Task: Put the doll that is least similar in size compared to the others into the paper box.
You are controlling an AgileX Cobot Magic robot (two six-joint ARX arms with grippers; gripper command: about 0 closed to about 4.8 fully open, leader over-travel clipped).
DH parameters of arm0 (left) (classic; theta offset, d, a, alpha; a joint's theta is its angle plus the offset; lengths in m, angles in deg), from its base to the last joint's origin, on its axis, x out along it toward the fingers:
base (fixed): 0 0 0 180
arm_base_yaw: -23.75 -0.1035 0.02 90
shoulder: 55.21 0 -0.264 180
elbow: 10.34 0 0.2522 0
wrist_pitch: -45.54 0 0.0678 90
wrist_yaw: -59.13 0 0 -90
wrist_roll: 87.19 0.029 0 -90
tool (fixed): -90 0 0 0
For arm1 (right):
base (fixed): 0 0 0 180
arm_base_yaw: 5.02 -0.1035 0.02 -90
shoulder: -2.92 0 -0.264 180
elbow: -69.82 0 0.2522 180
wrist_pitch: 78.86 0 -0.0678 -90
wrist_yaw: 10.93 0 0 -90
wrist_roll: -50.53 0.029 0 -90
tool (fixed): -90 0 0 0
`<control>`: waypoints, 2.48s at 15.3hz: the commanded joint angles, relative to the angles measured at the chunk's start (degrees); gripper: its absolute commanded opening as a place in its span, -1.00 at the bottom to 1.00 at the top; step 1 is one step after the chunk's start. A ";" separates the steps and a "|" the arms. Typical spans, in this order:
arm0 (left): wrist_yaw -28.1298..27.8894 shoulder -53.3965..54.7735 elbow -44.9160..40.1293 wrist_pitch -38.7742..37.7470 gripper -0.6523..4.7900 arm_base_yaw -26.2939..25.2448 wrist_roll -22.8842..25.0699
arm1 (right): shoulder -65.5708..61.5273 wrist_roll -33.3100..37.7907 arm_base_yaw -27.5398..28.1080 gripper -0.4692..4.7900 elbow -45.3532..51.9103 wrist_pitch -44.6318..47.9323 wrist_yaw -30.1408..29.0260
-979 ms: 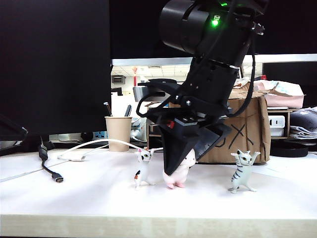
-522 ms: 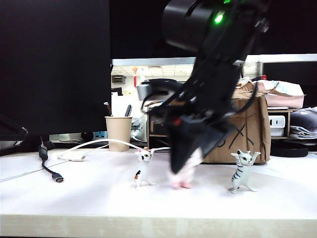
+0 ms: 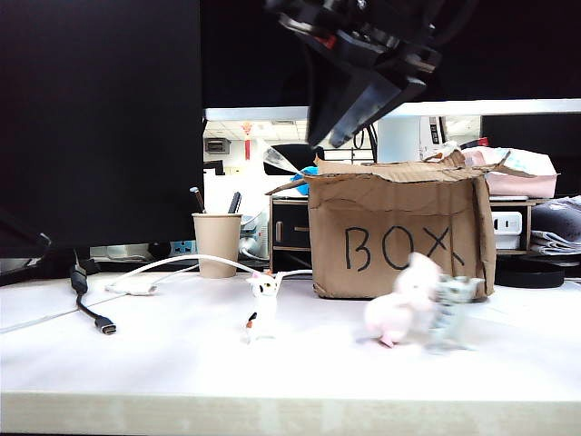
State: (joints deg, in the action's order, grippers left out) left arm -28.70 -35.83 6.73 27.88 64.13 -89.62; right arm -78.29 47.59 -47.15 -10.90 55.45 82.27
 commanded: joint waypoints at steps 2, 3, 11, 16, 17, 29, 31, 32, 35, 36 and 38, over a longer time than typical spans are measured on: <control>0.24 -0.07 0.24 0.57 -0.78 -0.04 -0.13 | -0.02 -0.48 0.83 -0.09 -0.26 -4.66 0.33; 0.22 -0.07 0.24 0.57 -0.78 -0.04 -0.13 | -0.02 -0.61 0.90 0.04 -0.26 -5.60 0.31; 0.22 -0.04 0.24 0.57 -0.78 -0.04 -0.13 | -5.70 -4.33 1.95 1.00 -0.20 -16.20 -1.88; 0.22 -0.07 0.24 0.55 -0.78 -0.04 -0.13 | -13.03 -4.61 2.01 1.00 -0.17 -16.11 0.17; 0.22 -0.07 0.24 0.57 -0.78 -0.04 -0.13 | -14.27 -4.61 2.08 1.00 -0.15 -15.91 3.56; 0.22 -0.11 0.24 0.57 -0.78 -0.04 -0.13 | -15.98 -4.79 6.03 0.52 -0.02 -15.54 0.70; 0.22 -0.11 0.24 0.57 -0.78 -0.04 -0.13 | -16.06 -4.79 6.01 0.52 0.02 -15.87 0.66; 0.22 -0.11 0.24 0.55 -0.78 -0.04 -0.13 | -16.06 -4.79 6.01 0.52 0.07 -15.91 0.39; 0.22 -0.11 0.24 0.57 -0.78 -0.04 -0.13 | -16.06 -4.79 6.01 0.44 0.07 -16.00 -0.79; 0.22 -0.11 0.24 0.57 -0.78 -0.04 -0.13 | -16.06 -4.76 6.01 0.21 0.09 -15.91 -0.79; 0.22 -0.11 0.24 0.55 -0.78 -0.04 -0.11 | -16.06 -4.76 6.01 0.13 0.11 -16.06 -1.38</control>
State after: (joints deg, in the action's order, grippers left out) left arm -28.70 -35.85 6.73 27.88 64.13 -89.62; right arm -94.49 42.78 -41.14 -10.77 39.41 81.79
